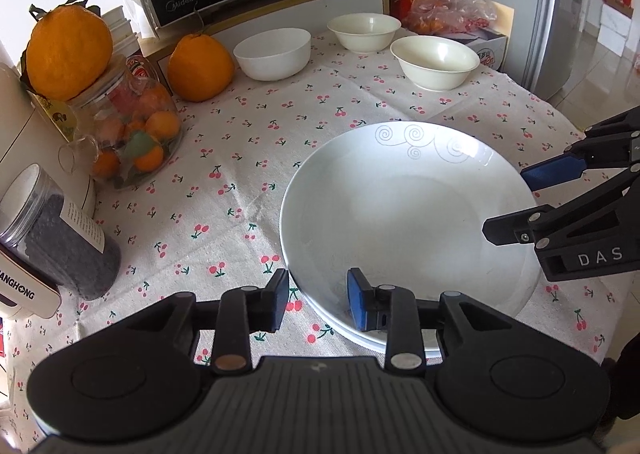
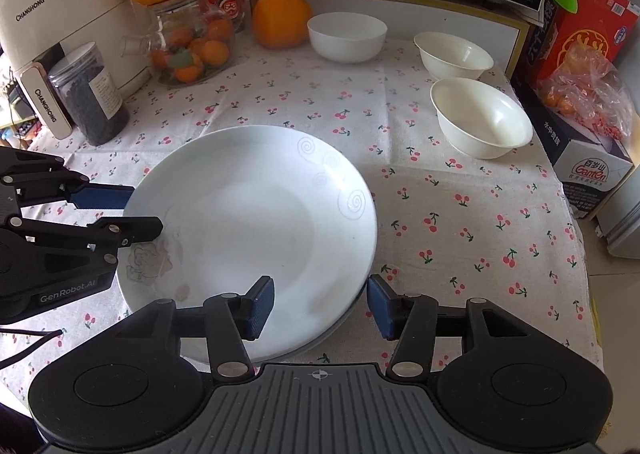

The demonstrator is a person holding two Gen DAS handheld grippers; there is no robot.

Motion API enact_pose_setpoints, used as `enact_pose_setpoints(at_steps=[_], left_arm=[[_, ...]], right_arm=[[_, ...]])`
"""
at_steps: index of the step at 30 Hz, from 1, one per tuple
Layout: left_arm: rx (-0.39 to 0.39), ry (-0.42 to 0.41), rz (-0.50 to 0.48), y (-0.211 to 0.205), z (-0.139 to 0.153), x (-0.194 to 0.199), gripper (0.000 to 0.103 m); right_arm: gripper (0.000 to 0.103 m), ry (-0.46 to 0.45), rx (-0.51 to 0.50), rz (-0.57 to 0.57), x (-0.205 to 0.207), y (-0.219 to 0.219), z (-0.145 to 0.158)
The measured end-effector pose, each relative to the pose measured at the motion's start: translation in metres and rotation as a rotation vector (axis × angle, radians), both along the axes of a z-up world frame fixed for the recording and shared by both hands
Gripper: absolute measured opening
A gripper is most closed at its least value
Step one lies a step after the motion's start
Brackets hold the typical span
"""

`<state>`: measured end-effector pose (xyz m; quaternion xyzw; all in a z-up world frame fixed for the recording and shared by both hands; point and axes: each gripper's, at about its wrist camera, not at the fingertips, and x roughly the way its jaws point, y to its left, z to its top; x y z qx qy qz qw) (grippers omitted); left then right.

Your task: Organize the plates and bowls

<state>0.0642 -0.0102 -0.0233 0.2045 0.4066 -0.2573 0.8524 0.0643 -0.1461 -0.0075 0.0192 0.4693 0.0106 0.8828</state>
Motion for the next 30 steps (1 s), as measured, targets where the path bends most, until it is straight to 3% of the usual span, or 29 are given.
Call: enact_pose_setpoints(at_steps=[4,8,13,15,30], left_arm=[[-0.012,0.010,0.010,0.000,0.002,0.001,0.044],[-0.022,0.002,0.013,-0.002,0.006,0.002,0.067],[-0.036,-0.007,0.039,-0.003,0.008,0.005,0.083],[-0.043,-0.014,0.060,-0.003,0.009,0.008,0.095],[-0.140,0.042,0.358,0.006,0.027,0.055,0.103]], right_arm=[[0.068,-0.003,0.017,-0.011,0.002,-0.004,0.002],[0.072,0.004,0.039,-0.025,0.006,-0.011,0.003],[0.082,0.002,0.053,-0.035,0.012,-0.018,0.003],[0.085,0.012,0.065,-0.037,0.016,-0.020,0.004],[0.091,-0.025,0.075,-0.091,0.058,-0.044,0.033]])
